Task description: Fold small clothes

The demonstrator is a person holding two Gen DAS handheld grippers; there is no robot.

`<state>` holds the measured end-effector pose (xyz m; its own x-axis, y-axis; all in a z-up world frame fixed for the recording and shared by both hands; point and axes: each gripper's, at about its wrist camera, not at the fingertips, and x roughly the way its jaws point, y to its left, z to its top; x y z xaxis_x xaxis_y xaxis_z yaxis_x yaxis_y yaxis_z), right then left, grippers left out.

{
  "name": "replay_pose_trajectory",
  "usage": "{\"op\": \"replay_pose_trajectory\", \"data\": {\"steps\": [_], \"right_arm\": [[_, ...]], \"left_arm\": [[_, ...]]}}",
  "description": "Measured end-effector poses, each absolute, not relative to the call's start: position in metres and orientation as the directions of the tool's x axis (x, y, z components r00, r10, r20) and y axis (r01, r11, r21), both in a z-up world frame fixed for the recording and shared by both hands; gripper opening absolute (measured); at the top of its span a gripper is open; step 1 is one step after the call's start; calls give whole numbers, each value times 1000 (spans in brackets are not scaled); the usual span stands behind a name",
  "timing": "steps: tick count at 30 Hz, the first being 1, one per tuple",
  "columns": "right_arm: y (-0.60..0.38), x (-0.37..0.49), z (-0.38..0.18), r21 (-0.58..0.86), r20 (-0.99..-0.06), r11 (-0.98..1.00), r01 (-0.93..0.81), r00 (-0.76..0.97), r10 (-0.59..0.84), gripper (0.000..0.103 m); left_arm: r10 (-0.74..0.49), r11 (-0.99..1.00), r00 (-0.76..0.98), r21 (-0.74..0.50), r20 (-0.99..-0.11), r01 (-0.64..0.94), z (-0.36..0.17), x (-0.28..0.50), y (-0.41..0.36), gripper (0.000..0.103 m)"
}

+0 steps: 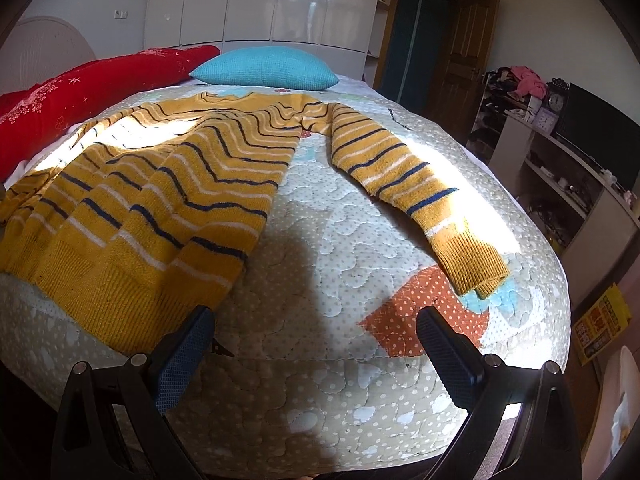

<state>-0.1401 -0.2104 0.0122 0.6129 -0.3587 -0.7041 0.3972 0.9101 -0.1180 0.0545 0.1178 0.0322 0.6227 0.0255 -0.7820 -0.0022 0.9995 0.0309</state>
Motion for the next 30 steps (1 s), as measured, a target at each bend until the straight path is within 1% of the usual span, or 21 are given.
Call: {"op": "replay_pose_trajectory", "data": {"steps": [1,2,3,4,5,6,10,12,15,16,17,18,19,23,27,28,29,30], "right_arm": [[-214,-140,11,-109,-711,907,406,606,-356,102],[-218,-140,10,-100,-718,904,415,599,-354,102],[-222,-141,9,-91,-724,900,426,593,-354,102],[-227,-142,9,-84,-729,896,437,586,-354,102],[-231,-142,9,-77,-732,891,448,581,-356,102],[-236,-144,9,-72,-733,886,458,578,-359,102],[-257,-149,12,-58,-732,859,509,563,-383,102],[-270,-152,15,-46,-734,840,540,553,-396,102],[-291,-160,25,5,-731,826,563,566,-382,102],[-298,-165,30,13,-722,819,574,572,-389,102],[-306,-169,35,20,-714,810,586,576,-399,102],[-313,-173,39,29,-708,800,599,577,-406,103],[-322,-176,42,39,-707,792,609,577,-409,103],[-350,-182,41,76,-720,771,632,570,-396,103],[-357,-164,32,137,-738,810,570,604,-300,102],[-356,-158,30,147,-744,823,548,610,-273,99],[-356,-150,27,160,-751,839,520,616,-238,77],[-356,-141,25,171,-766,856,488,612,-196,33]], "left_arm": [[0,1000,614,18,-790,23,26,62,118,89],[-21,999,575,0,-818,36,16,70,117,49],[-20,1000,545,-6,-838,27,9,77,118,38],[-27,1000,555,-22,-832,15,11,79,121,32],[-31,999,561,-34,-827,5,15,82,126,15],[-7,999,561,-23,-828,-22,19,86,132,15],[186,972,589,58,-786,-229,43,104,179,15],[213,958,578,54,-788,-280,52,108,201,15],[172,961,596,0,-785,-277,64,94,215,18],[149,966,605,-16,-782,-258,66,87,215,23],[120,972,614,-33,-780,-231,69,78,212,35],[93,977,623,-48,-777,-206,70,69,209,42],[68,981,631,-64,-773,-185,71,59,203,51],[-43,989,634,-123,-772,-83,67,32,176,53],[-188,977,594,-210,-782,32,54,19,143,54],[-209,974,580,-218,-787,56,50,19,134,55],[-216,974,565,-214,-796,71,46,19,126,55],[-218,975,553,-207,-804,84,43,18,119,55]]}}
